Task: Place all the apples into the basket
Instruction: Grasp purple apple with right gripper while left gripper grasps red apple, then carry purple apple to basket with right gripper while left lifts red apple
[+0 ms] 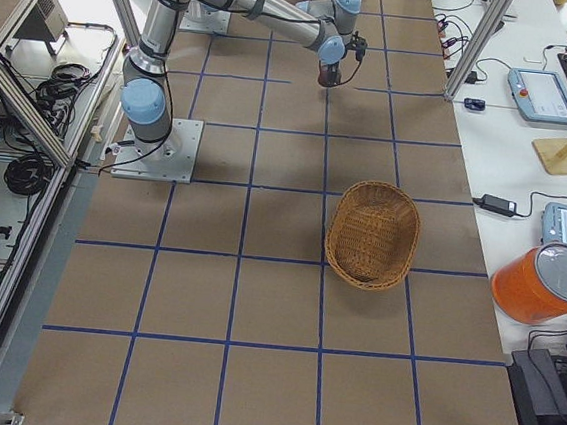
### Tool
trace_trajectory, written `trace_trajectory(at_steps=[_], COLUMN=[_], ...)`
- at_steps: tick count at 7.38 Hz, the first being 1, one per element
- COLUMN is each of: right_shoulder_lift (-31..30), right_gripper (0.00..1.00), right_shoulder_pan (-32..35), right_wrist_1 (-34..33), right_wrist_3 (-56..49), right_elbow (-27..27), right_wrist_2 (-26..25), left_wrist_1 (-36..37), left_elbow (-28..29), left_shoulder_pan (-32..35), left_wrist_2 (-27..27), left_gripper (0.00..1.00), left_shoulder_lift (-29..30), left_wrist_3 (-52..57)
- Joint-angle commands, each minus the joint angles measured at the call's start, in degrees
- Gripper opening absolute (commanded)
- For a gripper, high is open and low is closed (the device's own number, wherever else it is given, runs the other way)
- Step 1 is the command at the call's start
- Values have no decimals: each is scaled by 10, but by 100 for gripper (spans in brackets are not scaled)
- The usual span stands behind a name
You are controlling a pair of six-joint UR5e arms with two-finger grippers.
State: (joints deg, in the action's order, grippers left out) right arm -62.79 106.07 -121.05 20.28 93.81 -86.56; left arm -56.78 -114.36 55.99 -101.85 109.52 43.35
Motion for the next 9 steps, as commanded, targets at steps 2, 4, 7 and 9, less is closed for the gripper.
trace_trajectory(at_steps=[2,4,7,9], right_shoulder_lift=[-67,-65,33,98], right_gripper=[4,0,0,8], right_shoulder_pan=[-160,-291,-409,-464], right_wrist_1=[79,128,116,38], right_wrist_3=[-125,-293,-499,-593], right_elbow=[-34,-79,-169,-191], right_wrist_2=[-66,-106,-116,-113], left_wrist_1=[-19,-151,-147,-71], left_elbow=[20,111,142,141], left_shoulder_pan=[10,94,252,379], left_wrist_2=[-2,24,137,186], left_gripper=[1,1,2,8], left_shoulder_lift=[-19,-39,-23,-6], left_wrist_3=[-9,-113,-429,-628])
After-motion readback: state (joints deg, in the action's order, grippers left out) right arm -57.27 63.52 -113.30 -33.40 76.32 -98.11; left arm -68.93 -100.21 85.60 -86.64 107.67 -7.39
